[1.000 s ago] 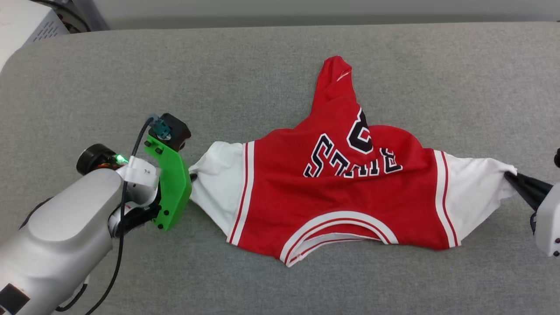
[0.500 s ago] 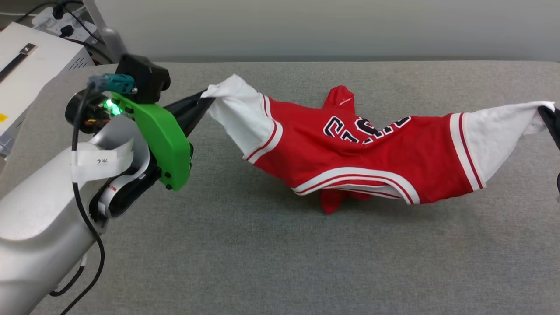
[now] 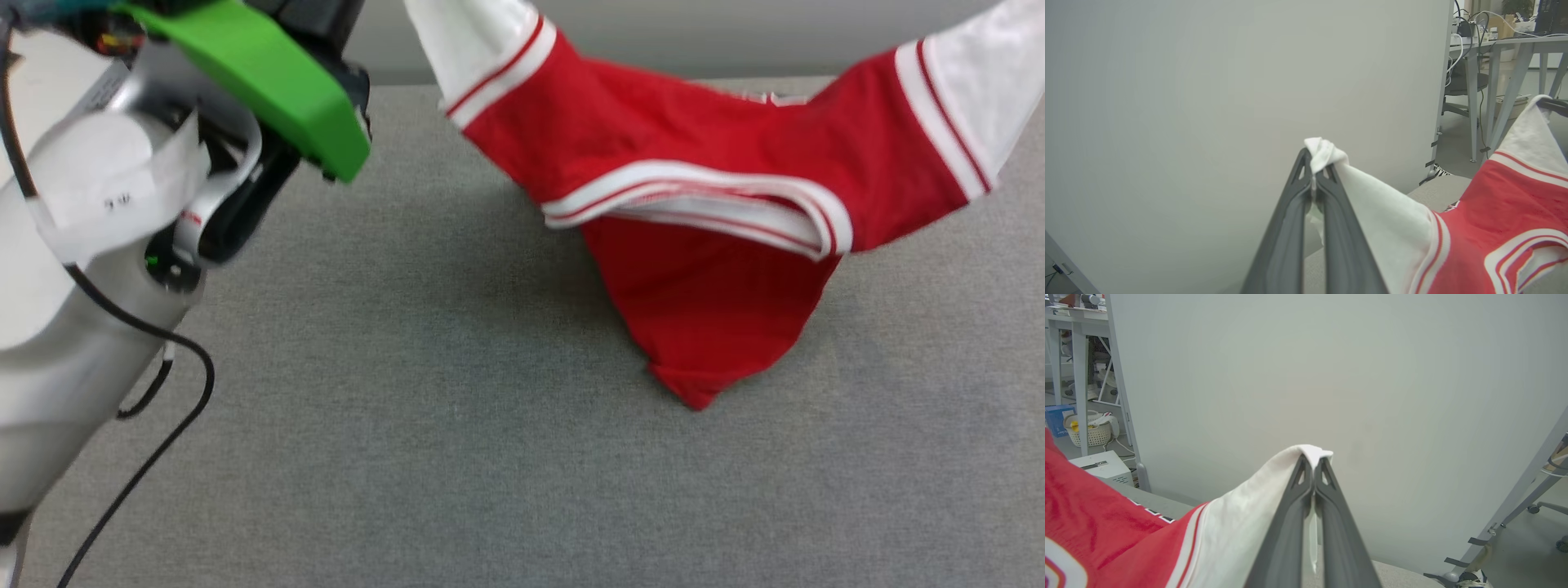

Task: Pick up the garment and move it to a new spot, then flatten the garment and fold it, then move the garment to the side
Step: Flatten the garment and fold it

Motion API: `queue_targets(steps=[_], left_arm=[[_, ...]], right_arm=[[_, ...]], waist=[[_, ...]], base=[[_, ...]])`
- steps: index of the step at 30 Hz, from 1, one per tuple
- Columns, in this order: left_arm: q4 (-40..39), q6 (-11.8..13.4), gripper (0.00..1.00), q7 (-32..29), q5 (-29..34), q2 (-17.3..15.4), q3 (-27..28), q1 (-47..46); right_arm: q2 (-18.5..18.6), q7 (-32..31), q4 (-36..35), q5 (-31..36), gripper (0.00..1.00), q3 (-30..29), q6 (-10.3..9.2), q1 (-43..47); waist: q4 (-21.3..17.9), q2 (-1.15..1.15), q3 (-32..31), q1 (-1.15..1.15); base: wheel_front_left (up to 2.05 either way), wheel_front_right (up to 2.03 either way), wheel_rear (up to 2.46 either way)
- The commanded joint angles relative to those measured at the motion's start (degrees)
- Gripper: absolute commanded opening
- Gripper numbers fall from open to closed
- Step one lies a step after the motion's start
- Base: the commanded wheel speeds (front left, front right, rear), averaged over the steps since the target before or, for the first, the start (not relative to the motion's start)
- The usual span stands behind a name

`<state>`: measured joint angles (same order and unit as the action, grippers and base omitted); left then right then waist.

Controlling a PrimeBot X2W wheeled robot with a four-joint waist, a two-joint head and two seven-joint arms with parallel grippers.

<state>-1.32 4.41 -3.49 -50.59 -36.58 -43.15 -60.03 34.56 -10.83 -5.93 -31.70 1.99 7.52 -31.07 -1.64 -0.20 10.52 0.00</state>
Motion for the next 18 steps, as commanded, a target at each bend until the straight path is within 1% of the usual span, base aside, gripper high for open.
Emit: queue_targets(steps=[1,5,8,14,18], left_arm=[[1.6,0.1,0.00,0.6,1.7,1.3,0.6,-3.6],[7.2,-0.9,0.00,1.5,3.3,4.8,2.2,-12.7],[12.2,-1.9,0.00,3.2,4.7,7.2,3.4,-19.8],[21.5,-4.2,0.00,5.5,7.9,10.7,4.4,-33.2],[26.6,-5.4,0.00,7.0,9.6,12.4,4.7,-40.5]], right_arm=[[-0.4,0.1,1.1,0.8,0.00,-0.2,-0.03,-4.1],[-1.4,0.2,5.6,2.5,0.00,0.7,-0.03,-16.1],[-1.6,1.3,10.1,5.3,0.00,2.4,-0.03,-25.6],[-2.9,4.1,20.9,9.6,0.00,5.5,-0.03,-43.1],[-4.2,6.8,27.6,11.8,0.00,6.9,-0.03,-53.1]], waist=[[-0.6,0.20,4.8,0.00],[-1.3,0.20,10.3,0.00],[-1.8,0.20,13.8,0.00],[-2.7,0.20,19.5,0.00],[-3.2,0.20,22.2,0.00]], base=[[0.00,0.00,0.00],[0.00,0.00,0.00],[0.00,0.00,0.00],[0.00,0.00,0.00],[0.00,0.00,0.00]])
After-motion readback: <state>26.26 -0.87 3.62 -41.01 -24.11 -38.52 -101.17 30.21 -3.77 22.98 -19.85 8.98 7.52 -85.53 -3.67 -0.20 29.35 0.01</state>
